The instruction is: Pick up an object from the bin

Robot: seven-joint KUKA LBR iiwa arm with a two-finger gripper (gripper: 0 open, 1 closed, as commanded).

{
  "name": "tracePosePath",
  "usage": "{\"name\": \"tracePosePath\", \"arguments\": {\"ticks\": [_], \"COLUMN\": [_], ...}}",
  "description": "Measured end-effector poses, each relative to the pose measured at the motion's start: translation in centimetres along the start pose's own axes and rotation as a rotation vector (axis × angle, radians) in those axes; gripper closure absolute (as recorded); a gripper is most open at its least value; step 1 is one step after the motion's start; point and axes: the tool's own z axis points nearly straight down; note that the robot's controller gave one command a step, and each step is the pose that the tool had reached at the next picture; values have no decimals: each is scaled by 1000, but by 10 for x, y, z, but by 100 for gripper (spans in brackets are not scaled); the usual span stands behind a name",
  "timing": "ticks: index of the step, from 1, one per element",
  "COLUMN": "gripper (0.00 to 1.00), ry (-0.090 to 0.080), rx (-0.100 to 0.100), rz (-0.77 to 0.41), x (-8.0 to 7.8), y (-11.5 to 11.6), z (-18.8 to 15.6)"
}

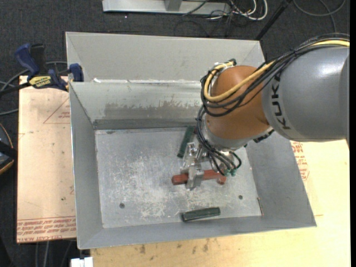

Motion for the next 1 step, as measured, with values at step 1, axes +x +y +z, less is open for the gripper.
{"name": "tracePosePath", "arguments": {"ticks": [1], "gripper": [100], "ry": [-4], "rx": [1], "rz": [-11], "x": [-14], "y": [-5], "z": [-97]}}
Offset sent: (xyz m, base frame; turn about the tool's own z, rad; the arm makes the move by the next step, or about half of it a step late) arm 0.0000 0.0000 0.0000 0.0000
